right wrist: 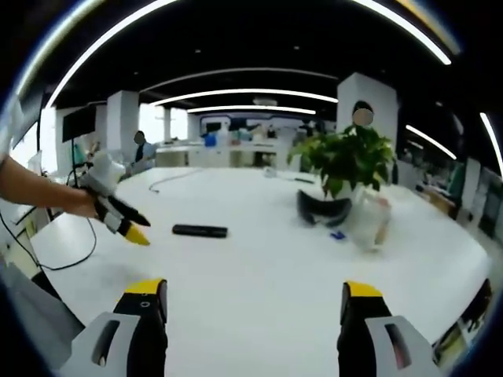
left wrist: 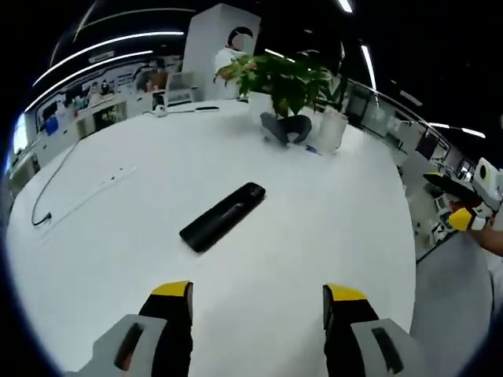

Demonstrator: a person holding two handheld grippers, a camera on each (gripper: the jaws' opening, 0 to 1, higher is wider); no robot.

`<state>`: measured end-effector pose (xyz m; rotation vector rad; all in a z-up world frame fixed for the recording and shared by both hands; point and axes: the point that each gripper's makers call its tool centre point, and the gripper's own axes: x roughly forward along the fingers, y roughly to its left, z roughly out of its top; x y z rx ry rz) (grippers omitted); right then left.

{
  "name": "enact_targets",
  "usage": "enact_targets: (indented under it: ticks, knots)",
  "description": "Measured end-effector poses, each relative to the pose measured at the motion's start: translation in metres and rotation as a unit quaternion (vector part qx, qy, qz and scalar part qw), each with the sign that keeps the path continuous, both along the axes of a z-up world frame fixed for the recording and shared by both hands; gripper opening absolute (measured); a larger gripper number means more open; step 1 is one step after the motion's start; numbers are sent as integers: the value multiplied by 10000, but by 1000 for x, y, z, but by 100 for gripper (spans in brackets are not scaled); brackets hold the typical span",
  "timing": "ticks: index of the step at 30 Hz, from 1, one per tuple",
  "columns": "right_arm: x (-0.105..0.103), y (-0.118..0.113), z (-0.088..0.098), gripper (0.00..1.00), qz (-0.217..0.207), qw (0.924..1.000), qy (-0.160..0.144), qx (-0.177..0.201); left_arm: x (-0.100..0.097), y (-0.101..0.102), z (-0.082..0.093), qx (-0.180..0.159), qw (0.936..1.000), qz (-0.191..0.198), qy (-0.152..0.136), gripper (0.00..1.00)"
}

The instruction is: Press the specified remote control buttons in sequence, fully releasing each button before pressing the next.

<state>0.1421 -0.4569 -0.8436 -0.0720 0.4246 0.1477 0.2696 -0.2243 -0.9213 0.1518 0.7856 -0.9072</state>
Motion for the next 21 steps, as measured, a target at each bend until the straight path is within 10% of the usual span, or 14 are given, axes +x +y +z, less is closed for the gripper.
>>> enact_targets:
  ticks: [21]
  knots:
    - [0,6,6,97,152,9997,-167,32,-64,33,57,-505,9786,1381,-1439,100]
